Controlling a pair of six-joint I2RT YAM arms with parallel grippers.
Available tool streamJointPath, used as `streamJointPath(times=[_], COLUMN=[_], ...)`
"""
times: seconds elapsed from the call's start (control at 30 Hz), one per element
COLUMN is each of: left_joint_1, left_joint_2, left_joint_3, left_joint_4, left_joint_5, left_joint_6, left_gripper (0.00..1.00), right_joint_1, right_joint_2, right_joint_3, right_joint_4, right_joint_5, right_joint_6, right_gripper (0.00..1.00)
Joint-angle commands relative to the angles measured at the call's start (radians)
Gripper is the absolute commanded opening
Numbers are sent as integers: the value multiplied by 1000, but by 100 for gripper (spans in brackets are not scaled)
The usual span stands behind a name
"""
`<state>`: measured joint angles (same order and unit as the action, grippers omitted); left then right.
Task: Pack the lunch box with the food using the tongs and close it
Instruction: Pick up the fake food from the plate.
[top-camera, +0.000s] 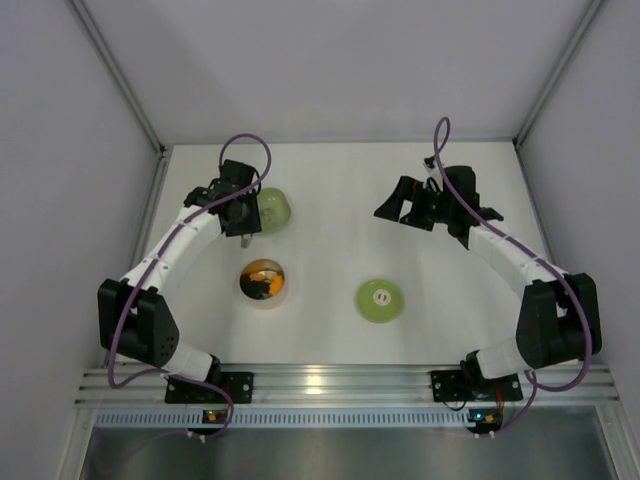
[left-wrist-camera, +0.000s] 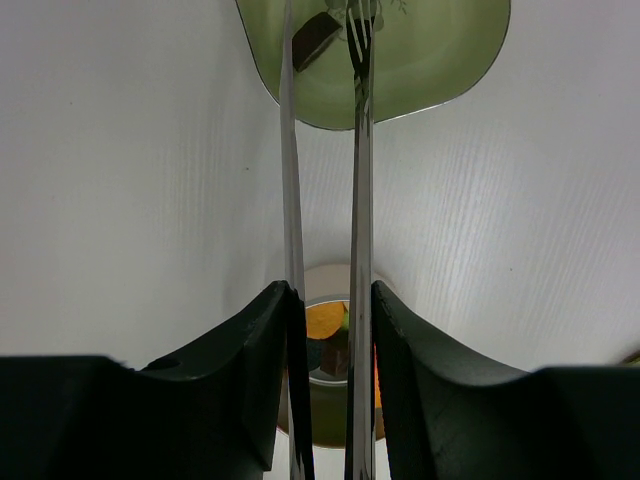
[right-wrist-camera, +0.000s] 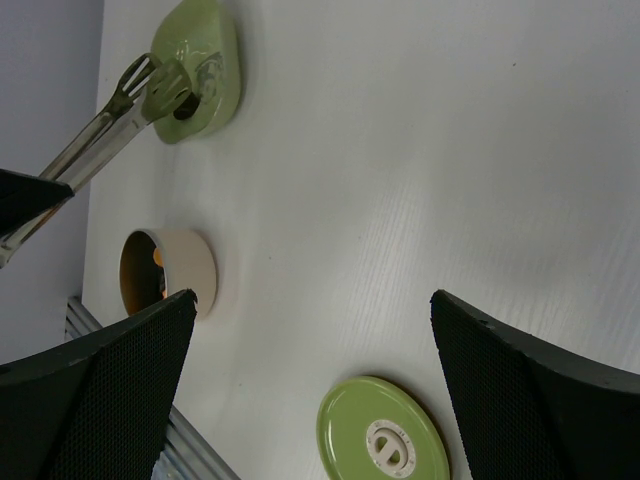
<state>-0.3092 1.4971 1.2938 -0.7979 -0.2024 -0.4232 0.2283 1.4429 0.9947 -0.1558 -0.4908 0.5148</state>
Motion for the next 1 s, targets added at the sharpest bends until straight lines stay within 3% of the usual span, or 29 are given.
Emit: streamJointPath(times=[0.0, 0.67, 0.97], left_joint_1=[4, 5, 7], left_joint_2=[3, 2, -11], left_joint_3=[25, -45, -28], left_joint_4=[-17, 0, 0], left_joint_5=[18, 38, 43], left_joint_6=[6, 8, 11], left_gripper=[43, 42, 26], right_joint_1=[5, 5, 5], right_joint_2=[1, 8, 8], right_joint_3=[-2, -1, -2], right_joint_4=[22, 25, 25], right_joint_5=[1, -2, 1], right_joint_6=[-24, -21, -21], right_gripper=[100, 99, 99])
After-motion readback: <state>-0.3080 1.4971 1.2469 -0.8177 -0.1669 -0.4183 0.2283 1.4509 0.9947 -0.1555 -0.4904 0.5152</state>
